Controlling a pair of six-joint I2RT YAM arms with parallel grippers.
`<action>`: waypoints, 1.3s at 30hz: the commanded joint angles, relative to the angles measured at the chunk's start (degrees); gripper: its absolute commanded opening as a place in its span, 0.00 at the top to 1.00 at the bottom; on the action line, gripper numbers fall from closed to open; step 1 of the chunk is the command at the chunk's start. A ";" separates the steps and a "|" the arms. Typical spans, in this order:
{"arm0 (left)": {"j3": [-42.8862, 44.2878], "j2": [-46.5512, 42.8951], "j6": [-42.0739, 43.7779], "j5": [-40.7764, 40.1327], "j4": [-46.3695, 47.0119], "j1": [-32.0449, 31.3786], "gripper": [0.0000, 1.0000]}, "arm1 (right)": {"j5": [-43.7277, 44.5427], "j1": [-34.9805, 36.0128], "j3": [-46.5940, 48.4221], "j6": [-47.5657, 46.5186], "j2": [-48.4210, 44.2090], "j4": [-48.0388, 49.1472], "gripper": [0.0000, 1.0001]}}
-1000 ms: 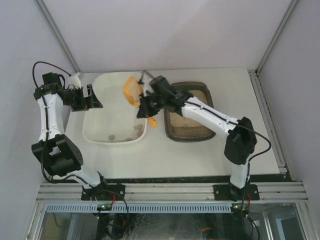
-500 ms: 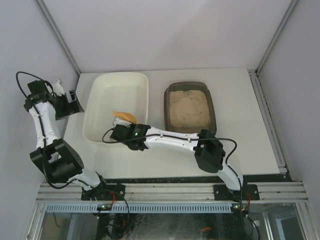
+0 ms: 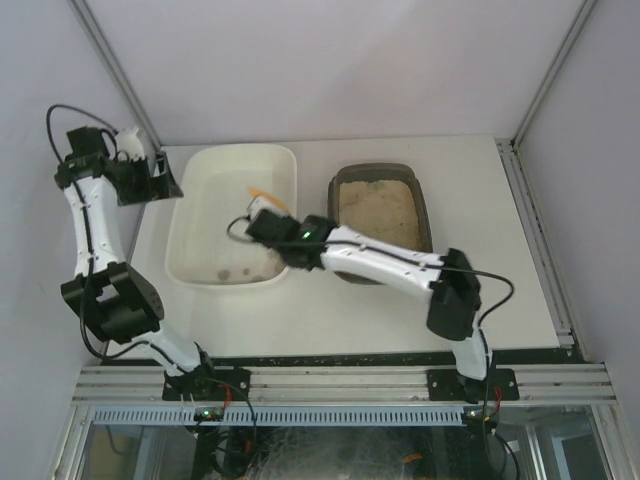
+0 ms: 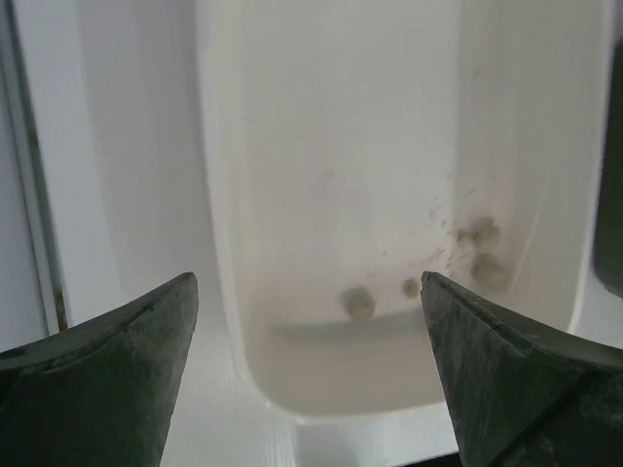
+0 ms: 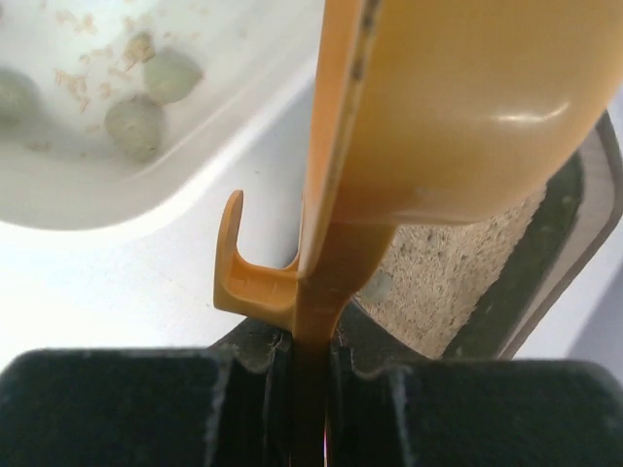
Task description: Clean the litter box
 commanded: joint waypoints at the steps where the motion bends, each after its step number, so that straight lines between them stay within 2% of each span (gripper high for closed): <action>1: 14.25 6.65 0.60 7.01 1.10 -11.29 0.00 | -17.22 -11.28 -1.24 13.90 -14.79 -5.64 1.00; 6: 26.06 17.30 -3.28 6.32 8.06 -26.64 0.00 | -34.15 -25.81 -17.66 21.23 -25.37 -3.40 1.00; 11: 28.89 25.52 -15.05 5.26 25.35 -38.18 0.00 | -52.96 -40.15 -25.81 27.34 -26.58 -4.24 1.00; 14: 31.11 30.97 -19.78 -1.98 31.53 -44.37 0.00 | -57.83 -43.83 -25.90 28.93 -23.83 -6.65 1.00; 17: 33.50 35.87 -24.78 -6.20 35.96 -48.91 0.00 | -55.74 -45.45 -25.23 29.89 -21.39 -7.12 1.00; 22: 20.62 35.69 -36.98 -7.88 58.33 -50.21 0.00 | -51.62 -47.60 -21.53 31.84 -16.25 -7.21 1.00; 24: 20.43 37.06 -39.18 -6.87 62.02 -50.25 0.00 | -50.80 -47.93 -19.90 32.24 -14.31 -6.68 1.00; 31: 27.92 46.15 -38.92 -0.76 61.97 -50.22 0.00 | -52.10 -48.69 -15.40 33.13 -7.73 -4.92 1.00; 39: 31.94 50.68 -30.48 10.86 54.48 -50.39 0.03 | -55.64 -50.02 -17.15 33.17 -7.12 -2.00 1.00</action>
